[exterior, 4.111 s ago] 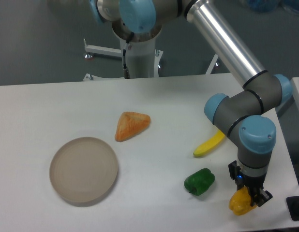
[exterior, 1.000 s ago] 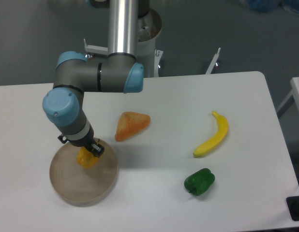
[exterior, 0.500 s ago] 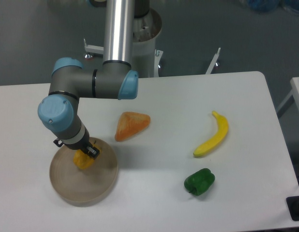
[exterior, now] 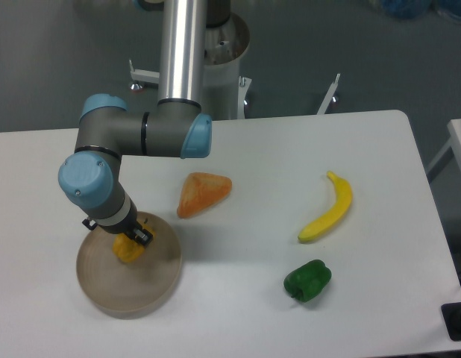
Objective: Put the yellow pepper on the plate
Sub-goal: 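Lower the yellow pepper onto the plate and open the gripper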
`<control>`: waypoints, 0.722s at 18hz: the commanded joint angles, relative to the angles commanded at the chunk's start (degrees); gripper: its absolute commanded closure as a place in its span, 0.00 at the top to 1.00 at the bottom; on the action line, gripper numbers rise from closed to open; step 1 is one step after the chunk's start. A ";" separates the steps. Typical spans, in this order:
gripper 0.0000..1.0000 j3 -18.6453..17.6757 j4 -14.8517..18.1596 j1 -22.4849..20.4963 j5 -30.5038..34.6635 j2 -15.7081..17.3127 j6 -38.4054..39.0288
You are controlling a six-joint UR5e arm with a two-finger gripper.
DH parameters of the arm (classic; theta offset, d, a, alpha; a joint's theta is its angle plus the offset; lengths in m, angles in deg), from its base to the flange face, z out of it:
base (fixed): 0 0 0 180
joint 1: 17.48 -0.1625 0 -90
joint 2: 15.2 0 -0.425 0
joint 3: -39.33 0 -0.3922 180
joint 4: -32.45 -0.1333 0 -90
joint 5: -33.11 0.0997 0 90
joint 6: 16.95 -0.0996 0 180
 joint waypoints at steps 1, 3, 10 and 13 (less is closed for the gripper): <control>0.97 0.00 -0.09 0.00 0.00 0.09 0.00; 0.99 0.09 -0.09 0.00 0.00 0.09 0.00; 1.00 0.44 0.09 -0.09 -0.17 1.23 -0.53; 1.00 1.23 0.17 -0.44 -0.09 1.93 -0.97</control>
